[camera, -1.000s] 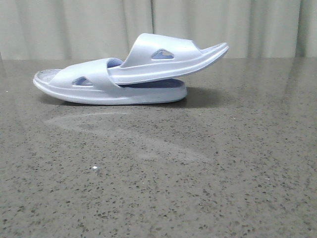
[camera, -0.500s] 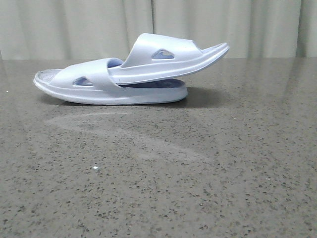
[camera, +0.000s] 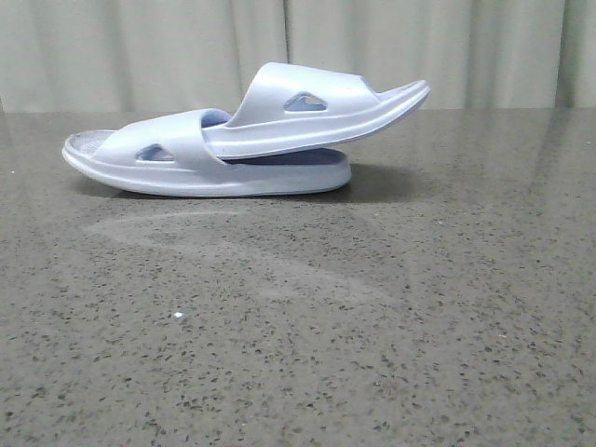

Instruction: Insert blue slippers together front up

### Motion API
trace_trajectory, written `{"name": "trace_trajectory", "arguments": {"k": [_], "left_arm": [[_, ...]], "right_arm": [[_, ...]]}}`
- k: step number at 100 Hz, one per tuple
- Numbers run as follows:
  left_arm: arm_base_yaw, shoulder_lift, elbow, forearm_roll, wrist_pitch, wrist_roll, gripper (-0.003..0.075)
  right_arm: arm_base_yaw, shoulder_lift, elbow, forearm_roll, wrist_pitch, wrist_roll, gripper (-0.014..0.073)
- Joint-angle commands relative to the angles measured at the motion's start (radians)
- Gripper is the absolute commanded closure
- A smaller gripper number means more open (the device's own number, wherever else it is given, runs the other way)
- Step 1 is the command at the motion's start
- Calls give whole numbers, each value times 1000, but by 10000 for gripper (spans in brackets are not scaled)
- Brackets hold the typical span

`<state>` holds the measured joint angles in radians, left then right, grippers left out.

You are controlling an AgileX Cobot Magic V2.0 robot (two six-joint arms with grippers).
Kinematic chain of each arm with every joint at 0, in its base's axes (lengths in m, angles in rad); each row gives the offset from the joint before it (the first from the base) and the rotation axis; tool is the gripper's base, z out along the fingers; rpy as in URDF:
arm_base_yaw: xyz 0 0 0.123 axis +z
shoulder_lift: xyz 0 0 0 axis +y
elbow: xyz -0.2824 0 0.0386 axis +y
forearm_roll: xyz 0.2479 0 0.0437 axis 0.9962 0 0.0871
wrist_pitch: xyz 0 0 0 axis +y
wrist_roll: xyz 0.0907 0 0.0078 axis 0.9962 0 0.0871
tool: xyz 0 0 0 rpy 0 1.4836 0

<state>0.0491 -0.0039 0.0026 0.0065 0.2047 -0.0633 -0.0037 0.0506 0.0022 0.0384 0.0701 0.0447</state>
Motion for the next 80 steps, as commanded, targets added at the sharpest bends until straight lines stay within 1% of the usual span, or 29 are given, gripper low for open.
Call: {"name": "trace_trajectory", "arguments": {"k": [1,4,8,15,38,80], "left_arm": [[-1,-29,9,-7,-73,-8,704],[-1,-29,9,-7,-73,-8,705],[-1,-29,9,-7,-73,-8,705],[-1,-29,9,-7,-73,-8,705],[-1,-29,9,-7,-73,-8,705],[-1,-29,9,-7,-73,-8,705]], "right_arm": [[27,-58,19,-26,-91,6,672],[28,-77,31,-26,-83,6,672],[28,-82,29,-26,-21,6,672],[28,-75,29,-26,14,6,672],[28,-75,29,-26,70,6,672],[28,-75,29,-26,75,6,672]]}}
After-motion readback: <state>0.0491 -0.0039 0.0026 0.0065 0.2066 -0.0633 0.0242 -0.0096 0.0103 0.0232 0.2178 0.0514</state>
